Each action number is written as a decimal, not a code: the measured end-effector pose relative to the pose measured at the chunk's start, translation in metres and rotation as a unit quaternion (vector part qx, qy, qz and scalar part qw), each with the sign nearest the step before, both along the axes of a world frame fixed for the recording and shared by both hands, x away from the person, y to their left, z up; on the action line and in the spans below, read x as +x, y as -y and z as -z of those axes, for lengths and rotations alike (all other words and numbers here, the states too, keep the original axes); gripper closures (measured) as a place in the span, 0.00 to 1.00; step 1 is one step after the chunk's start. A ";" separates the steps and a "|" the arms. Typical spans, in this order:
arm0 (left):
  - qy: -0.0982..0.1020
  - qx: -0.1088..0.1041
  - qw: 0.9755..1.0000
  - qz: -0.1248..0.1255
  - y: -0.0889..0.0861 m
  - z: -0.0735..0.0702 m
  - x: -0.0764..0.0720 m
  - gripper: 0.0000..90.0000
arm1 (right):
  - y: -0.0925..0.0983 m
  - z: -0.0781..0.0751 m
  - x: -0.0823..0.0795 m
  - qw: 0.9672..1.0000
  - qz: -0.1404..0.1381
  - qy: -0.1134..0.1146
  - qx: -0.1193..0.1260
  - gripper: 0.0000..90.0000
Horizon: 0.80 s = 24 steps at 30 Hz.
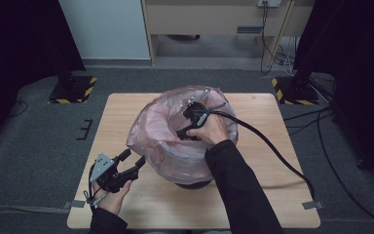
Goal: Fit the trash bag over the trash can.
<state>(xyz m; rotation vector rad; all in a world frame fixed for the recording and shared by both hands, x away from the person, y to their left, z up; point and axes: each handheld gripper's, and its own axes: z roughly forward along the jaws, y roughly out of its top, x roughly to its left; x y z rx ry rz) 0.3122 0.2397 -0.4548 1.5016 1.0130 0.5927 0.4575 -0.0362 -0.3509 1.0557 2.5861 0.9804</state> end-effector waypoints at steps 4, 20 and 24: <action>-0.001 0.001 1.000 0.000 0.000 0.000 0.000 0.36 | 0.006 -0.012 -0.004 0.998 0.000 0.043 0.035 0.23; -0.017 0.002 1.000 0.004 -0.002 0.002 -0.002 0.33 | 0.036 -0.061 -0.026 0.965 0.036 0.159 0.204 0.24; -0.028 0.002 1.000 0.002 -0.003 0.004 -0.002 0.31 | 0.043 -0.079 -0.034 0.952 0.040 0.199 0.231 0.24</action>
